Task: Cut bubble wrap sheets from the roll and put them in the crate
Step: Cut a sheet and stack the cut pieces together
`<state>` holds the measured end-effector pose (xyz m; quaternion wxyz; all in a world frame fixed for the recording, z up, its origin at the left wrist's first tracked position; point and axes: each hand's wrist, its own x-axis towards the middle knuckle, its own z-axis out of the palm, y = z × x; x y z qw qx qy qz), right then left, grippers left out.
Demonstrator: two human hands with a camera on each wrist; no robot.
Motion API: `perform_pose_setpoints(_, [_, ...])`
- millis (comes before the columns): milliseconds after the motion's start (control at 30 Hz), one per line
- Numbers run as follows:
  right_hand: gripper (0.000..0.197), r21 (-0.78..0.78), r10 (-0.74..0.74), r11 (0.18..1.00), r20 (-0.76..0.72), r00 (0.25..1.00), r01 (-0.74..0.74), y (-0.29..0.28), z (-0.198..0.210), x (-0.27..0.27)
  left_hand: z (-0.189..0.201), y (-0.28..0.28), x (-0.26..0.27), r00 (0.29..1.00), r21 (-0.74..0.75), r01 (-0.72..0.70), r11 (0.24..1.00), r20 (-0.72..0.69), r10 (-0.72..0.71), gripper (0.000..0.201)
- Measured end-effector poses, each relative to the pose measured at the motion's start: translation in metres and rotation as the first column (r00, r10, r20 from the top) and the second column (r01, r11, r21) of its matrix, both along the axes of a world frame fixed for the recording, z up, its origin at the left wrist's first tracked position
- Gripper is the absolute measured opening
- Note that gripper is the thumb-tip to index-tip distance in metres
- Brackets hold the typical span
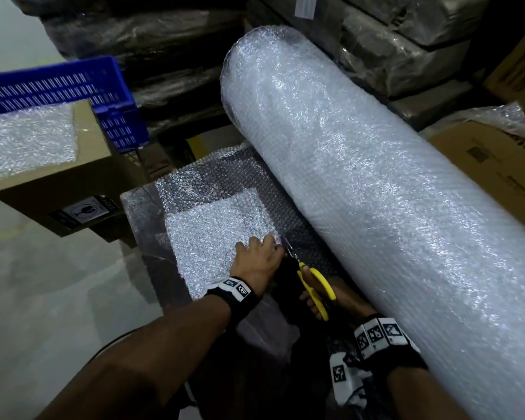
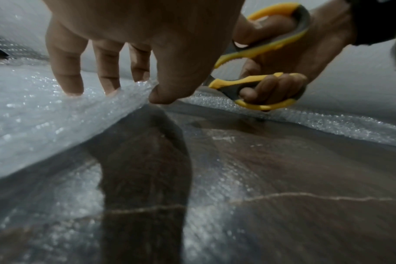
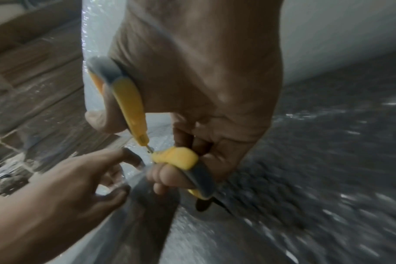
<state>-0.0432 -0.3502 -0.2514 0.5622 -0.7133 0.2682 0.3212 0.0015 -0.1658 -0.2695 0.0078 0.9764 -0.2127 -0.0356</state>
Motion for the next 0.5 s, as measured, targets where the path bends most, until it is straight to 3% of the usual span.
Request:
perform_pose_setpoints(267, [0.061,-0.05,0.044,0.998,0.059,0.997,-0.041,0.012,0.009,0.02,-0.015,0.005,-0.004,0.991,-0.079,0.016,0.997,0.132,-0.006,0.025])
perform_pose_setpoints(500, [0.077,-0.035,0.064,0.997,0.012,0.998,-0.063,0.018,0.009,0.03,-0.017,0.003,-0.005,0.996,-0.07,-0.01,0.997,0.083,0.016,0.025])
